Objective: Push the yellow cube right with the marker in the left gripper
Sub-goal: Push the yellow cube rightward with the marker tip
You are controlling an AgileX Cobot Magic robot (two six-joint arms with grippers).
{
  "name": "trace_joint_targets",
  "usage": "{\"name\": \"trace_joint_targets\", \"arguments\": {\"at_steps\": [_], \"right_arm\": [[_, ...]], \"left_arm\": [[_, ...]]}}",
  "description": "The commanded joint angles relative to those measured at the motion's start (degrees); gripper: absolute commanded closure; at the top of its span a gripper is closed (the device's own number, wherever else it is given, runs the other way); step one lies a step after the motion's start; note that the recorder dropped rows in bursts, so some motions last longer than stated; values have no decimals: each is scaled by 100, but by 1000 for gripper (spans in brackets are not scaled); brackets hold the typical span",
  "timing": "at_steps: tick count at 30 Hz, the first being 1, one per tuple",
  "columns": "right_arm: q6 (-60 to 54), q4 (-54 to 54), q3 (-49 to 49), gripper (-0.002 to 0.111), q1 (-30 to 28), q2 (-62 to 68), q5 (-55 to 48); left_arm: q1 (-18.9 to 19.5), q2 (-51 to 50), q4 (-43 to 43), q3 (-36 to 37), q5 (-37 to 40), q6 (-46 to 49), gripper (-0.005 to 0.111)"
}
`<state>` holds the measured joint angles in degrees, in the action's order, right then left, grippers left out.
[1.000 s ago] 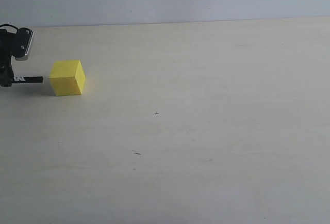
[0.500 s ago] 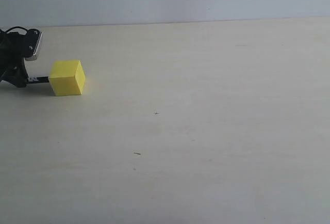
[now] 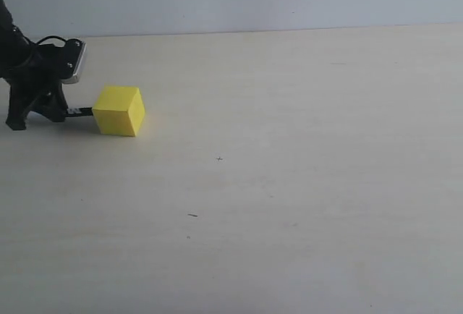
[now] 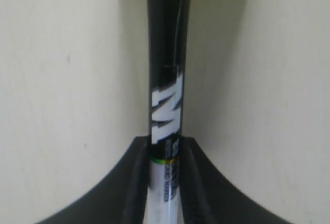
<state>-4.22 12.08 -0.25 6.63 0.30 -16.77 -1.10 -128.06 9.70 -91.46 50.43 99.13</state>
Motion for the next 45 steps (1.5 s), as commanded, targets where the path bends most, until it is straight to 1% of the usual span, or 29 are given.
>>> {"name": "trace_joint_targets", "arguments": {"at_steps": [1, 5, 7, 12, 15, 18, 25, 27, 28, 30, 31, 33, 36, 39, 41, 42, 44, 45], "right_arm": [[-21, -8, 25, 108, 7, -30, 39], [-21, -8, 25, 108, 7, -30, 39], [-21, -8, 25, 108, 7, -30, 39], [-21, -8, 25, 108, 7, -30, 39], [-21, -8, 25, 108, 7, -30, 39], [-21, -8, 25, 108, 7, -30, 39], [-21, -8, 25, 108, 7, -30, 39], [-21, -8, 25, 108, 7, -30, 39], [-21, -8, 25, 108, 7, -30, 39], [-21, -8, 25, 108, 7, -30, 39], [-21, -8, 25, 108, 7, -30, 39], [-21, -8, 25, 108, 7, -30, 39], [-21, -8, 25, 108, 7, -30, 39], [-21, -8, 25, 108, 7, -30, 39], [-21, -8, 25, 108, 7, -30, 39], [-21, -8, 25, 108, 7, -30, 39], [-21, -8, 25, 108, 7, -30, 39], [-21, -8, 25, 108, 7, -30, 39]], "left_arm": [[10, 37, 2, -147, 20, -202, 107], [310, 100, -407, -216, 180, -539, 107], [424, 140, -420, -216, 278, -548, 107], [502, 154, -492, -216, 257, -548, 107], [389, 144, -443, -216, 231, -533, 107], [164, 144, -443, -216, 253, -511, 107], [-655, 144, -375, -216, 382, -511, 107], [-767, 144, -375, -216, 311, -511, 107], [-766, 144, -375, -216, 235, -511, 107], [-572, 144, -375, -267, 228, -702, 107], [-365, 154, -375, -267, 321, -795, 107], [-101, 154, -316, -267, 569, -856, 107], [59, 154, -196, -267, 789, -853, 107], [-18, 154, 54, -267, 965, -775, 107], [-199, 154, 115, -267, 923, -751, 107], [-358, 154, 102, -267, 925, -751, 107], [-561, 144, 102, -267, 876, -751, 107], [-762, 144, 113, -267, 763, -751, 107]]}}
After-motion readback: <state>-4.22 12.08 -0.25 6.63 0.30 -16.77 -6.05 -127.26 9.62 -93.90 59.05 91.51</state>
